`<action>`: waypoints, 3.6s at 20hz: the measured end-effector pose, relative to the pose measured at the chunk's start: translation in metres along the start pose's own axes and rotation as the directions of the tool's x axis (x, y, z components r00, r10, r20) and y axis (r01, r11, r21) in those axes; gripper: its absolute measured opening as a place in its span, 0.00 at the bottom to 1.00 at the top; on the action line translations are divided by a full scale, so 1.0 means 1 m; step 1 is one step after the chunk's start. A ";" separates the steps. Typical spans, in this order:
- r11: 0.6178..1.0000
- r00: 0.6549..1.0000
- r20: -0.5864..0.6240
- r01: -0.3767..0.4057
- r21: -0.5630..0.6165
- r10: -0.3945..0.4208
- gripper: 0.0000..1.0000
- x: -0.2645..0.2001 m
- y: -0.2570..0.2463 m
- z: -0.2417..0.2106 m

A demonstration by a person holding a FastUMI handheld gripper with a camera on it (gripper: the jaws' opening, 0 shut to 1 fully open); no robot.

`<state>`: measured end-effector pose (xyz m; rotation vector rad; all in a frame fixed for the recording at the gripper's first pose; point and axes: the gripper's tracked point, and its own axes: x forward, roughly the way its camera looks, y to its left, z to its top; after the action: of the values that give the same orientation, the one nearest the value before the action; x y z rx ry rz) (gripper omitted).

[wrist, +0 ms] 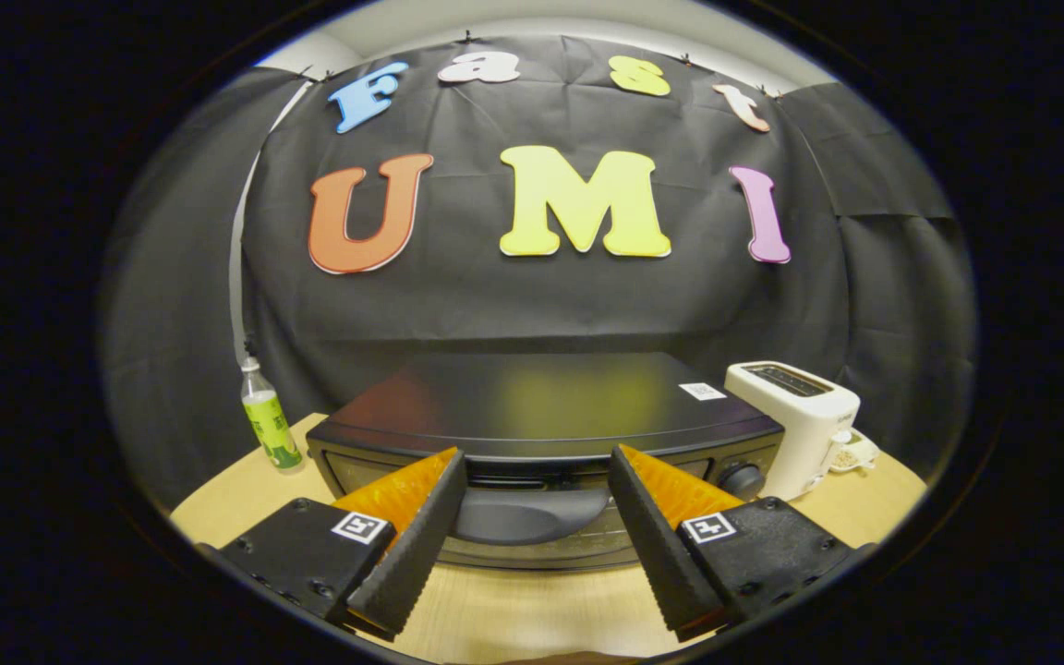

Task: Open the toaster oven, put the food inside, and close the toaster oven door.

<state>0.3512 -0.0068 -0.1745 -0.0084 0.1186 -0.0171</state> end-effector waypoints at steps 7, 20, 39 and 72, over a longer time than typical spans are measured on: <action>1.000 1.000 0.010 0.020 0.023 -0.020 0.99 -0.002 0.005 -0.004; 1.000 0.999 -0.054 -0.001 -0.003 0.001 0.99 -0.068 0.005 -0.050; 0.998 0.914 -0.401 -0.047 0.048 0.062 0.98 -0.121 0.016 -0.148; 1.000 0.933 -0.361 -0.010 0.019 0.017 1.00 -0.250 -0.024 -0.235</action>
<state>0.0753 -0.0279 -0.3782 0.0131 0.4875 -0.0057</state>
